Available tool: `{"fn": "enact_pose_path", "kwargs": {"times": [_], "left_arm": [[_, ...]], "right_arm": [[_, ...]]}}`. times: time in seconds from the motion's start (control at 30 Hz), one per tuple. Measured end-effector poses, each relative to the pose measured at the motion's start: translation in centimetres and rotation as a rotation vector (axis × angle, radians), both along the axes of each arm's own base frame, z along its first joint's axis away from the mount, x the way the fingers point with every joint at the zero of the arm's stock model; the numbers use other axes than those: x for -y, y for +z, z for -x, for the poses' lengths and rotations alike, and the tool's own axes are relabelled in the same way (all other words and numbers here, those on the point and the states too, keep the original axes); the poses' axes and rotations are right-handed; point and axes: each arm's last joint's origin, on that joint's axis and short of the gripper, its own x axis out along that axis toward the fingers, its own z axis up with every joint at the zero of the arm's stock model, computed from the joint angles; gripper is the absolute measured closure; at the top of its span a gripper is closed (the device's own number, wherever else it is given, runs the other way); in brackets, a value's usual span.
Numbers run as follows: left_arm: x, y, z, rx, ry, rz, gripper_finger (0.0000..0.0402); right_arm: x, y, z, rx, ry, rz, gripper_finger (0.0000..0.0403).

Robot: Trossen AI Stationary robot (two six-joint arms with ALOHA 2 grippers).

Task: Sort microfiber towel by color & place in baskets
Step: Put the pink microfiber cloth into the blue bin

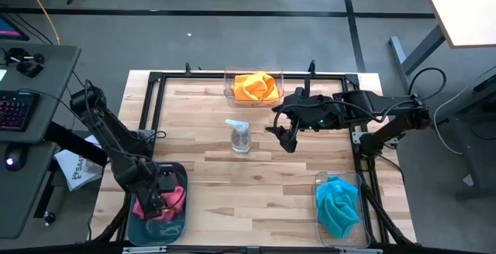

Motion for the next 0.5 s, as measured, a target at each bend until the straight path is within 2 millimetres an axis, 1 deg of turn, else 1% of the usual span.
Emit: {"fn": "enact_pose_path", "kwargs": {"times": [0.07, 0.17, 0.33, 0.5], "left_arm": [[-0.1, 0.4, -0.4, -0.016, 0.015, 0.032, 0.025], [-0.2, 1.7, -1.1, 0.0, -0.005, 0.082, 0.0234], [-0.6, 4.3, -1.9, 0.066, -0.086, 0.167, 0.0211], [-1.8, 7.0, -2.2, 0.113, -0.129, 0.172, 0.0206]], "right_arm": [[0.0, 0.0, 0.0, -0.006, 0.0, 0.002, 0.0098], [0.0, -0.1, 0.1, -0.012, 0.002, 0.005, 0.0098], [0.0, -0.1, 0.1, -0.02, 0.021, 0.033, 0.0098], [0.0, -0.1, 0.1, -0.024, 0.026, 0.04, 0.0098]]}}
